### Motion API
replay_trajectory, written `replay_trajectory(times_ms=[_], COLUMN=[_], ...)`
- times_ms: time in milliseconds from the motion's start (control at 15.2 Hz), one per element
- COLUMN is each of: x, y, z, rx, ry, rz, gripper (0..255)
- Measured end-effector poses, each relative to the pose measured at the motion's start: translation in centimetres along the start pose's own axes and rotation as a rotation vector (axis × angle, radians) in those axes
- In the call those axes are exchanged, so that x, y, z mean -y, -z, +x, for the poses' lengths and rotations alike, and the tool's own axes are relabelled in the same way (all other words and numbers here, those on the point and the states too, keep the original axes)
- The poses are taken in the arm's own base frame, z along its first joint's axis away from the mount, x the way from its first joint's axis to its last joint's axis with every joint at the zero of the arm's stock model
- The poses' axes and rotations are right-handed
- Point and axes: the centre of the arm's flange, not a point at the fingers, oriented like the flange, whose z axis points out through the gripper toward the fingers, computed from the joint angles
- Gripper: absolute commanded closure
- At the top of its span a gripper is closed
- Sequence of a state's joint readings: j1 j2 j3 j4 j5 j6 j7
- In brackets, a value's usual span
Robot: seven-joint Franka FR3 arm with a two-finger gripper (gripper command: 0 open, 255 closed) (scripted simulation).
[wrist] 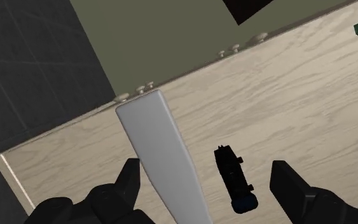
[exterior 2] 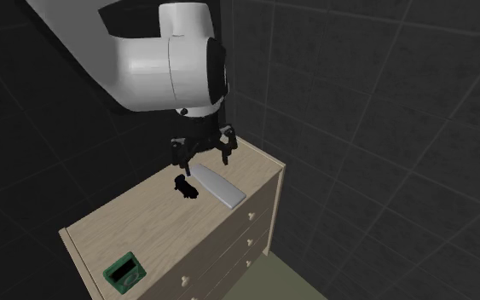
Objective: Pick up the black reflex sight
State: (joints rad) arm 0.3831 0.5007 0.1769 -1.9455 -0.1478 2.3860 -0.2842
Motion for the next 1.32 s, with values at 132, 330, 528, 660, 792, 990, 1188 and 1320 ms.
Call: replay_trajectory(times_ms=[132, 330, 528, 660, 792, 990, 1188, 1320], x=[1.1, 3.2, 5.3, 5.8, 6.1, 6.0, 6.0, 6.0], y=[-2.1, -4.5, -7.5, -8.5, -9.5, -11.1, -12.3, -12.4], z=[1.8, 4.3, 6.4, 7.3, 7.5, 7.6, 7.7, 7.7], rx=[0.002, 0.004, 0.007, 0.008, 0.008, 0.008, 0.008, 0.008], ry=[0.053, 0.133, 0.212, 0.240, 0.246, 0.248, 0.249, 0.249], rz=[-0.007, -0.017, -0.027, -0.031, -0.032, -0.032, -0.032, -0.032], gripper=[0, 0, 0, 0, 0, 0, 255, 255])
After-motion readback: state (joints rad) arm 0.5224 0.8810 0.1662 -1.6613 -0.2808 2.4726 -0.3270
